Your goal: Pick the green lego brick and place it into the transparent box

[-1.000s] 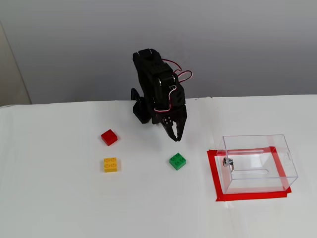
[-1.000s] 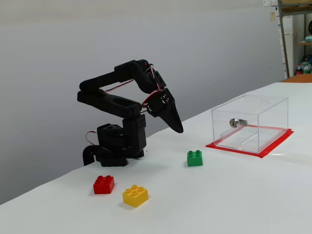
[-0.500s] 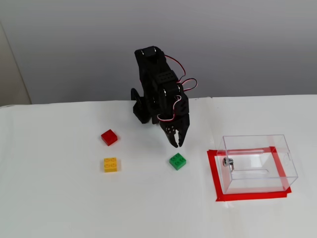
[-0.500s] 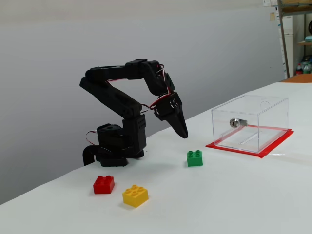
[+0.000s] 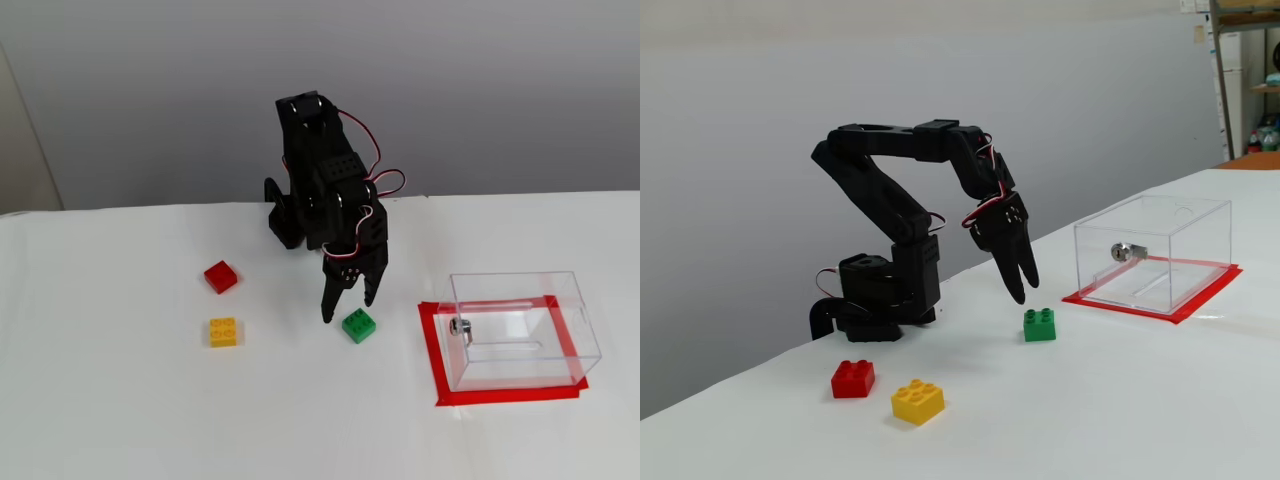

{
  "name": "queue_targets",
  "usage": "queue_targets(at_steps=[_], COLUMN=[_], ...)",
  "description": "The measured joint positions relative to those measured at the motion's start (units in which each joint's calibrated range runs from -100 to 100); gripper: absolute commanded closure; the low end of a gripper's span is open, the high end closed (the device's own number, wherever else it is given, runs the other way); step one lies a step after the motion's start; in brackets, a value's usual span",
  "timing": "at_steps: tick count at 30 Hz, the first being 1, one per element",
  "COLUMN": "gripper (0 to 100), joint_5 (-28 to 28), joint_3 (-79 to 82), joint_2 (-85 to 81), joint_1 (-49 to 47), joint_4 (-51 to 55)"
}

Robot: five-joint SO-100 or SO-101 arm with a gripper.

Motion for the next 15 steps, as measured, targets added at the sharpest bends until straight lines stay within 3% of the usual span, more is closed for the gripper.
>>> queue_targets(at_steps=[15], gripper=[69], joint_5=[0.5], joint_3=[-1.1], joint_2=[3.0], joint_1=[-8.2], joint_4=[0.3])
